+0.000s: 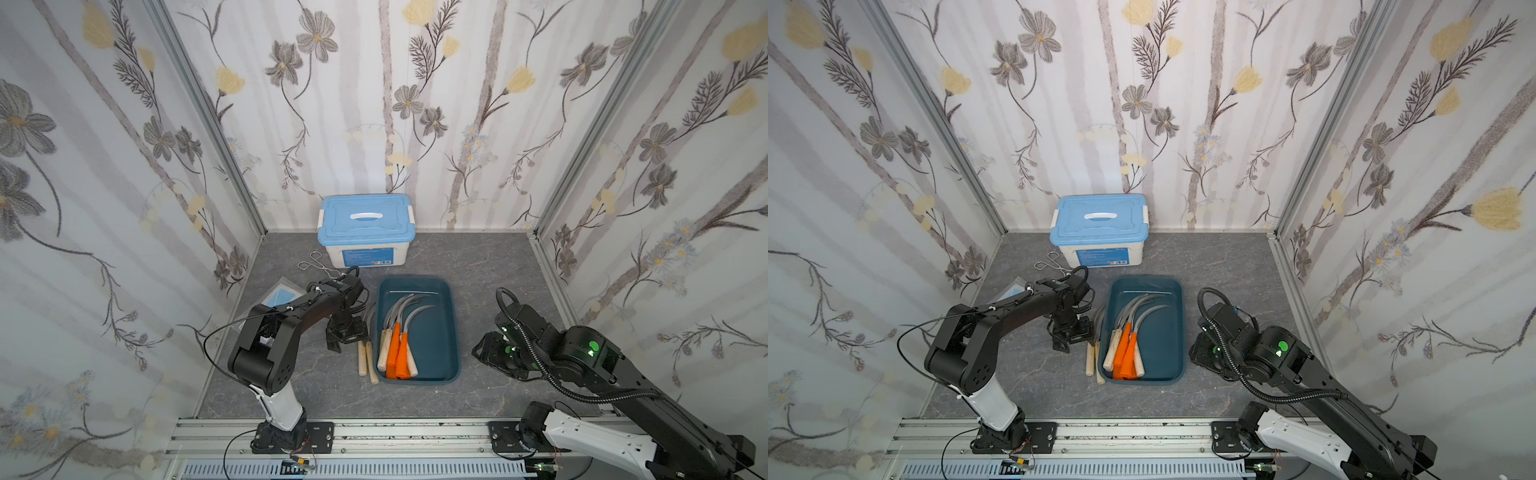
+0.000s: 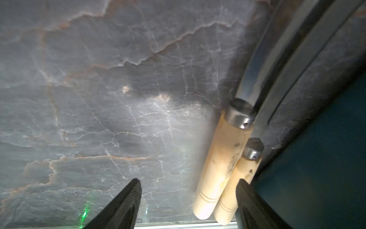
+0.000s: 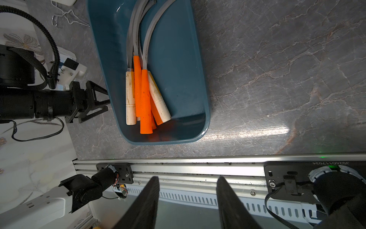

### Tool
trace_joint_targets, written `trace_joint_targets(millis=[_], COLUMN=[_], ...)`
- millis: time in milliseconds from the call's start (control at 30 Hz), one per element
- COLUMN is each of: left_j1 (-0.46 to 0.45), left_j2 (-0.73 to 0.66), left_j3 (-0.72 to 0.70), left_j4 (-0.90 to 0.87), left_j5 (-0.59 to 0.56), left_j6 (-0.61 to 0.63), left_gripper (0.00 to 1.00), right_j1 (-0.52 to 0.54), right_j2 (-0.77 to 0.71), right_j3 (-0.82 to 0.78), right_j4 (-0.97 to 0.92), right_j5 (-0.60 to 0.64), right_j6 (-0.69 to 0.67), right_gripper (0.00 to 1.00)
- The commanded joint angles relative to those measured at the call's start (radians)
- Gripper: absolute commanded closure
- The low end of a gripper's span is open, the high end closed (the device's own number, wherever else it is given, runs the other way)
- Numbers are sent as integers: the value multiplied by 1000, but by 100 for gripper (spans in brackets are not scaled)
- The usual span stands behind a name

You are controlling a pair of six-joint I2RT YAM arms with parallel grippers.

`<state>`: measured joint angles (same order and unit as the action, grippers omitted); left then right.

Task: Put small sickles into storage boxes
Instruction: Pick up the sickle at the center of the board.

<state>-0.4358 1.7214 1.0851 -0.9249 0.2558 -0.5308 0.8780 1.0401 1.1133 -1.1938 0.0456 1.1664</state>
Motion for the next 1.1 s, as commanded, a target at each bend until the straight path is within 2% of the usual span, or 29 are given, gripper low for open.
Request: trace_joint_targets(millis=[0, 1067], left_j1=[-10, -21], left_j2=[4, 73], left_j3=[10, 26], left_j4=[-12, -26], left_j5=[-2, -22], left_j6=[1, 13], left_gripper=[22, 28], right_j1=[1, -1], right_j2=[2, -39], right_j3=[-3, 0], right_j4=[6, -34], right_j5=[-1, 13], right_j6=[13, 42], right_gripper=[51, 51])
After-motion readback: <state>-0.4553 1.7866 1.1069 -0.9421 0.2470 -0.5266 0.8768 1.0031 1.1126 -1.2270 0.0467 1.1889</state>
